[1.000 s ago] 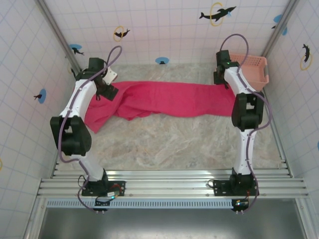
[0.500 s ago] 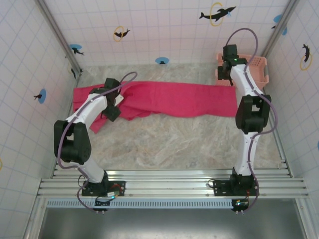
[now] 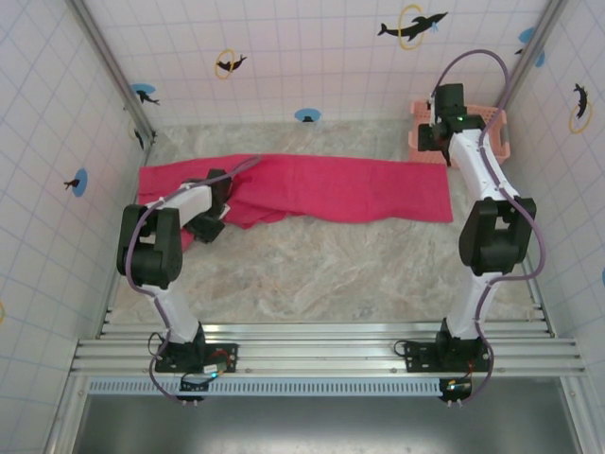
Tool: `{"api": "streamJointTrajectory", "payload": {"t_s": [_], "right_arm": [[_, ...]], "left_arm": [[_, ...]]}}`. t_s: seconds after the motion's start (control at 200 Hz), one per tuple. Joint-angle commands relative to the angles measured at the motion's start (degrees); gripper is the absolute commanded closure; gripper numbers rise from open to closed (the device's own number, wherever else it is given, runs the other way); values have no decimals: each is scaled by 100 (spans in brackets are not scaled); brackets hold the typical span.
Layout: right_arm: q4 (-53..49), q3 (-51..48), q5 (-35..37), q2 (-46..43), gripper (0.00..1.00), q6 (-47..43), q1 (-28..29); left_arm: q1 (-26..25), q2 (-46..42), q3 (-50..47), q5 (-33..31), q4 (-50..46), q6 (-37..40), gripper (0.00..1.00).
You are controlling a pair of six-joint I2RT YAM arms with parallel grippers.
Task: Roll up the long pants
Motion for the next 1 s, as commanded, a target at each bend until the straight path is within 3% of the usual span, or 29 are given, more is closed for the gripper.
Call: {"api": "streamJointTrajectory", "payload": {"t_s": [0.0,0.085,0.3,0.485,0.671,0.906,0.966,0.996], "right_arm": [[202,-209,-107,-363,45,65,-26],[235,-348,-140,-452,45,55,-31],[267,-693,-353,-630,46,34,-12],[257,-1299,-232,-901,46,162,77],[135,-1719,-227,-1025,46,101,127],[-67,-2251,-437,-1231,42,68,-147],[-55,-2444,-647,-1324,40,96,-342],[-67,-2530,-751,-1372,40,111,-459]], "left_arm": [[175,212,169,-450,94,-170,73],[216,106,336,-685,6,-234,100],[382,-483,642,-688,-157,-199,100],[697,-305,1893,-588,-745,12,100],[997,640,3875,-390,-1127,333,100],[1331,2643,6509,-286,-1946,437,100],[1388,3167,6937,-352,-2056,561,87],[1428,3330,7039,-381,-2053,581,67]]}}
